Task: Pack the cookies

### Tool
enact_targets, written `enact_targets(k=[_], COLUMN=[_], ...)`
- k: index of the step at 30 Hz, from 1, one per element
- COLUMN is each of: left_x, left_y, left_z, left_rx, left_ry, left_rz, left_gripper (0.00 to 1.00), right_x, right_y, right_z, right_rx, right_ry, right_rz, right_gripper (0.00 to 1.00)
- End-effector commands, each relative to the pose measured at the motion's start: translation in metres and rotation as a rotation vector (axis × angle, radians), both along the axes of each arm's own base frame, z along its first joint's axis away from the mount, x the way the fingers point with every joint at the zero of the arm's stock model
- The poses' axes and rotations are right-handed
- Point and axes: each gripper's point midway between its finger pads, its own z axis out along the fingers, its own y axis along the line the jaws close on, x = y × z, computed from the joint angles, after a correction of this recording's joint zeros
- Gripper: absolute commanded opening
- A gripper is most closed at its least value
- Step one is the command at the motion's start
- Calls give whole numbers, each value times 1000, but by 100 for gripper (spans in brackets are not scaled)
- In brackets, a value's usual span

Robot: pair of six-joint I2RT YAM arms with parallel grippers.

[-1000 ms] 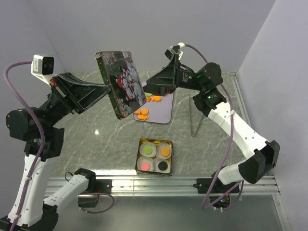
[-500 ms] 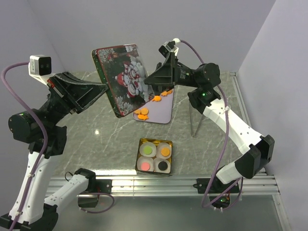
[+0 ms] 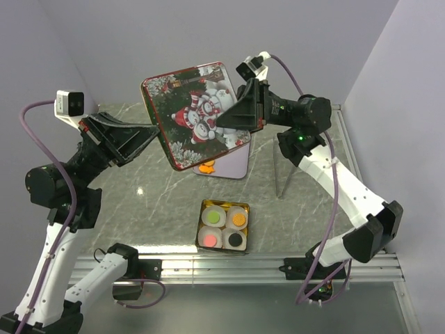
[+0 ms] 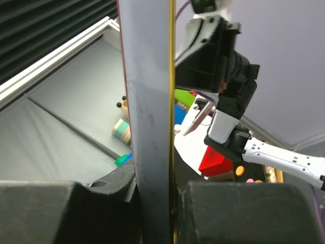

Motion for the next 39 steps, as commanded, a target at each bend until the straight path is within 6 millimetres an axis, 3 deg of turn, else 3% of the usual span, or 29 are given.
enact_targets(k=[1, 4, 7, 12, 16, 19, 23, 29, 32, 33, 39], left_x=[25, 34, 42, 50, 64, 69, 79, 106, 107, 107, 95], left_y=[-6, -9, -11, -14, -19, -21, -22, -10, 0, 1, 3], left_z=[-25, -37, -50, -68, -98, -115, -158, -232, -283, -289, -369], left_rx=[68, 100, 129, 185, 283, 339, 442, 689, 869, 890, 1106], left_ry=[81, 132, 182, 231, 326, 353, 452, 590, 669, 662, 777], left_rz=[49, 61, 73, 78, 101, 104, 119, 237, 260, 269, 284], left_gripper=[1, 3, 9, 28, 34, 42, 50, 53, 53, 52, 52], right_x=[-36, -30, -19, 7, 39, 52, 66, 96, 113, 115, 135], right_y=[-20, -18, -15, -16, -30, -38, -46, -68, -90, -95, -152], right_z=[17, 6, -10, -33, -52, -60, -65, -86, -109, -112, -145], right_rx=[37, 0, -53, -136, -209, -245, -242, -326, -421, -450, -738], right_ry=[-133, -112, -97, -60, -11, 10, 33, 81, 117, 170, 184], right_rz=[-1, -26, -67, -169, -294, -345, -390, -522, -631, -657, -965], right_gripper=[9, 0, 0, 0, 0, 0, 0, 0, 0, 0, 0])
